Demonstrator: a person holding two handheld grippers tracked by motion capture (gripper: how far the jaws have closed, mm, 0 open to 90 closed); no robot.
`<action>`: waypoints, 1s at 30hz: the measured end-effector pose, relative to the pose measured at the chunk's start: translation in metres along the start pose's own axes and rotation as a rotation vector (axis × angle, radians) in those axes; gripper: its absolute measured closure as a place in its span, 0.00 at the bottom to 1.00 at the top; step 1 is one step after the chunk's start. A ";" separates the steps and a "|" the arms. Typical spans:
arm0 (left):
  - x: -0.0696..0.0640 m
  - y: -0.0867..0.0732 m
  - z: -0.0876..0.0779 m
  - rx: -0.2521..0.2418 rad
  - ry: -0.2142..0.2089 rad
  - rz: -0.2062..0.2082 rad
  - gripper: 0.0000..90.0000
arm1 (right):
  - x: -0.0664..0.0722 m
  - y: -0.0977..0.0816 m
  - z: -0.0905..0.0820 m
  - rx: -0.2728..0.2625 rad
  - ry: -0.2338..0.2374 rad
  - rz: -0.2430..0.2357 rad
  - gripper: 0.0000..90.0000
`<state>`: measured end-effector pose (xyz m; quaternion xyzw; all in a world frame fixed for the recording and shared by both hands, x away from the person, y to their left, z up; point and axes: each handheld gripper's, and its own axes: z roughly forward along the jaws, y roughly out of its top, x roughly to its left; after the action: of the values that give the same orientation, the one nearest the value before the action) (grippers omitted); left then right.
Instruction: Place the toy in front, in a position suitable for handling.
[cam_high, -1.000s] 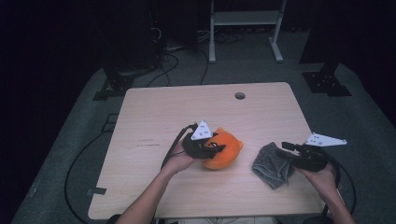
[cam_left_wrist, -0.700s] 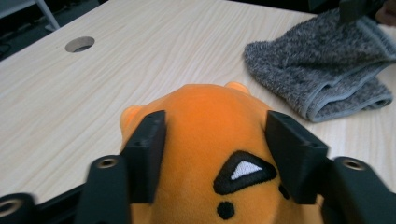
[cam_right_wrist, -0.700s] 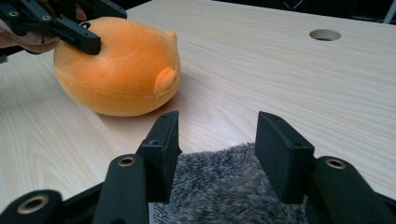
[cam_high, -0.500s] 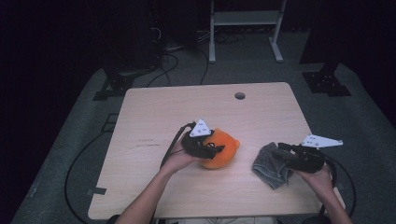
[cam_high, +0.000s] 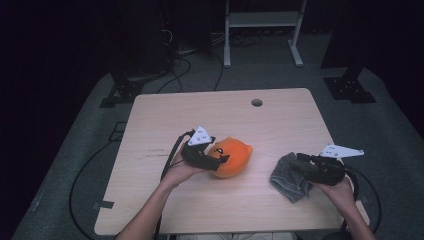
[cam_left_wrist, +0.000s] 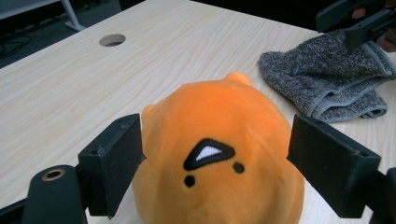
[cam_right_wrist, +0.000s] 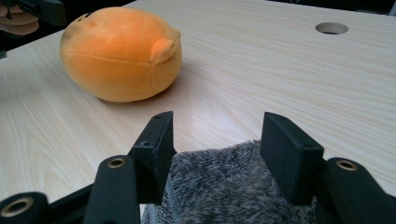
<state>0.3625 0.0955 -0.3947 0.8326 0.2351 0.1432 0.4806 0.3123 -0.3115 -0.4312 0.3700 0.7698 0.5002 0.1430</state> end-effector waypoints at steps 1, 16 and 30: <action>0.000 -0.001 -0.002 -0.001 0.001 -0.002 0.19 | 0.000 0.000 0.000 0.000 0.001 -0.001 0.48; 0.003 -0.013 -0.027 -0.040 0.046 -0.022 0.18 | 0.004 0.001 0.004 0.005 0.002 0.006 0.42; 0.006 -0.022 -0.045 -0.043 0.071 -0.034 0.16 | 0.004 0.001 0.003 -0.004 0.005 0.005 0.42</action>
<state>0.3413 0.1408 -0.3913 0.8123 0.2629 0.1694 0.4923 0.3122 -0.3062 -0.4311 0.3705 0.7681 0.5031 0.1405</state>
